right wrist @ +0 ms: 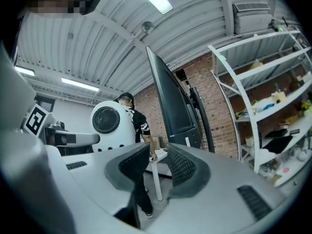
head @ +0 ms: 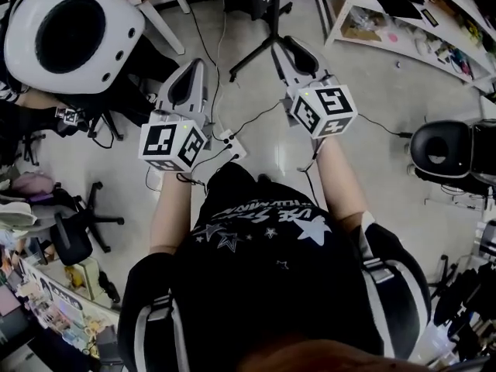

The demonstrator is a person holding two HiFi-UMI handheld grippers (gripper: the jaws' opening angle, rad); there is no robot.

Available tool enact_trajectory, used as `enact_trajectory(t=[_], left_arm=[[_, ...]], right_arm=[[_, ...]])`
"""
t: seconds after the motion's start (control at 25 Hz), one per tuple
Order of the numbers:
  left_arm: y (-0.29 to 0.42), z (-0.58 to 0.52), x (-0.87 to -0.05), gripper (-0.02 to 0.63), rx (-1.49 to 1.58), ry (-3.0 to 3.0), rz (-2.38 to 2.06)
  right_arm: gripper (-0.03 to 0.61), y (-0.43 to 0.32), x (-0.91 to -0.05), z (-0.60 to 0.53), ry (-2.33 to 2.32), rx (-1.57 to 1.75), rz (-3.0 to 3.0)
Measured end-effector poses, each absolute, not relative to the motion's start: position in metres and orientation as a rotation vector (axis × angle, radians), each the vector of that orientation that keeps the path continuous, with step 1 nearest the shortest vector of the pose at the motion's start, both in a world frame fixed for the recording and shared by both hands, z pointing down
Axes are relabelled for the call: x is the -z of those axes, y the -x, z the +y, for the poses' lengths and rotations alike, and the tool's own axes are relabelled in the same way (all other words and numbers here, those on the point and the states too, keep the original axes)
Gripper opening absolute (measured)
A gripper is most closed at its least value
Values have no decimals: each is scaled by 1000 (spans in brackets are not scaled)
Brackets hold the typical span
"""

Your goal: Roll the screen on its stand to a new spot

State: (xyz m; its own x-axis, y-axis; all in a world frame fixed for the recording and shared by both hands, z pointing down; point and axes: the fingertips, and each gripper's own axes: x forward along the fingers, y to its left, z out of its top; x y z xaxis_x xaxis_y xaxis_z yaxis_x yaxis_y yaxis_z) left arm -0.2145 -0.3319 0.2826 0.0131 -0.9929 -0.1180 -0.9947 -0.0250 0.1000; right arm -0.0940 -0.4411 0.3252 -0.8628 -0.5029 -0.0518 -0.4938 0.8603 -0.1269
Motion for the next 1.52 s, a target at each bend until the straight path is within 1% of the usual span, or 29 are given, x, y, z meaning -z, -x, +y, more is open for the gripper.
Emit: enact_trajectory(t=[0.2, 0.32, 0.64, 0.72, 1.24, 1.52], left_arm=[[235, -346, -272, 12, -269, 2210, 2171], [249, -358, -273, 11, -288, 2228, 2162], [274, -391, -266, 12, -353, 2296, 2100], [282, -398, -263, 12, -361, 2300, 2083], [337, -437, -254, 12, -412, 2348, 2011], [346, -446, -259, 12, -418, 2405, 1962]], right_arm=[[162, 114, -318, -455, 832, 126, 2954], [231, 123, -314, -464, 892, 92, 2948], [343, 150, -303, -486, 1027, 37, 2944], [362, 161, -298, -494, 1061, 23, 2925], [367, 225, -250, -561, 1294, -123, 2842], [367, 238, -238, -585, 1358, -131, 2799]])
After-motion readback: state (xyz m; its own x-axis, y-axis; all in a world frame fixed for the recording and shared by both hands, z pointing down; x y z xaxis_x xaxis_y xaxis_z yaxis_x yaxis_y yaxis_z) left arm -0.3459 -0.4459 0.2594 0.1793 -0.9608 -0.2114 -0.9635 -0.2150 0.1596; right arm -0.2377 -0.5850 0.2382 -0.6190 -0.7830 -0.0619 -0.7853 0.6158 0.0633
